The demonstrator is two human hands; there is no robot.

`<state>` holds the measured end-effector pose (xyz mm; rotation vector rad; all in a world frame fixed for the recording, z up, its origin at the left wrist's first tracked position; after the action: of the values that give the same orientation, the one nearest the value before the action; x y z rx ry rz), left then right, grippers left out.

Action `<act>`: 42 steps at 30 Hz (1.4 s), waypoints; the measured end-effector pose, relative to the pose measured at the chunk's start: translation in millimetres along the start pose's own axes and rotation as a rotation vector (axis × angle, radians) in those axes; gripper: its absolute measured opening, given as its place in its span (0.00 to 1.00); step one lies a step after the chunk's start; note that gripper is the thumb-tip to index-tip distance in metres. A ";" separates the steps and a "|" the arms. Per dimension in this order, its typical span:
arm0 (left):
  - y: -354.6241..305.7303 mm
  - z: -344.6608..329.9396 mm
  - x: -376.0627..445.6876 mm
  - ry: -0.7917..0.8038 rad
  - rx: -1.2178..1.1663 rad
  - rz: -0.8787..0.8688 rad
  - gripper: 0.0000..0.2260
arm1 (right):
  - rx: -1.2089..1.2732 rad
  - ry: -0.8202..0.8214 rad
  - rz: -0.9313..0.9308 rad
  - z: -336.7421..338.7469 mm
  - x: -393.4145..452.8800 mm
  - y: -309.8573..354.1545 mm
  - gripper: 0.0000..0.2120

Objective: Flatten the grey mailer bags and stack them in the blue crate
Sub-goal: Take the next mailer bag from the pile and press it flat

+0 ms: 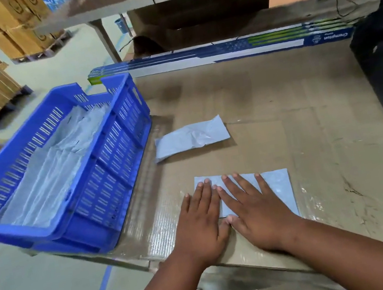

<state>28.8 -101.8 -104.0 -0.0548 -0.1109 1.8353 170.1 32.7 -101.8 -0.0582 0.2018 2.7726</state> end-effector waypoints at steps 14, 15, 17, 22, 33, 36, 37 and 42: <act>-16.0 9.6 10.9 -0.046 -0.086 0.030 0.32 | 0.104 -0.070 -0.035 15.6 -2.2 -2.0 0.34; -22.0 10.4 16.0 -0.061 -0.136 0.005 0.31 | 0.090 -0.064 -0.034 16.3 -3.7 -3.2 0.34; -30.3 7.2 24.6 -0.038 -0.231 -0.027 0.32 | 0.077 -0.018 -0.063 13.3 -7.5 -8.6 0.36; -15.3 -2.8 25.7 0.007 -0.035 -0.040 0.31 | 0.051 0.005 -0.112 6.5 -15.6 -32.0 0.39; 2.6 31.3 26.5 -0.044 -0.073 0.140 0.34 | 0.077 -0.029 -0.370 18.3 -69.8 -75.6 0.40; -27.6 26.0 49.4 -0.060 -0.111 -0.018 0.30 | 0.059 -0.072 -0.219 27.3 -43.7 -46.9 0.37; -34.4 20.6 55.6 -0.032 -0.133 -0.034 0.30 | 0.067 -0.079 -0.164 25.7 -32.4 -36.0 0.37; -28.0 -0.5 52.3 -0.016 -0.108 -0.035 0.29 | 0.073 -0.042 -0.109 3.9 -13.9 -15.6 0.35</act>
<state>42.0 -44.0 -100.5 -0.1130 -0.2207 1.7940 188.6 42.8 -99.1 0.0068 0.2806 2.6529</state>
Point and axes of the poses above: each hand's wrist, its own x-axis towards the middle knuckle, its own z-axis out of the back of the hand, y = z × x, the point moved 2 cm from there along x, towards the middle knuckle
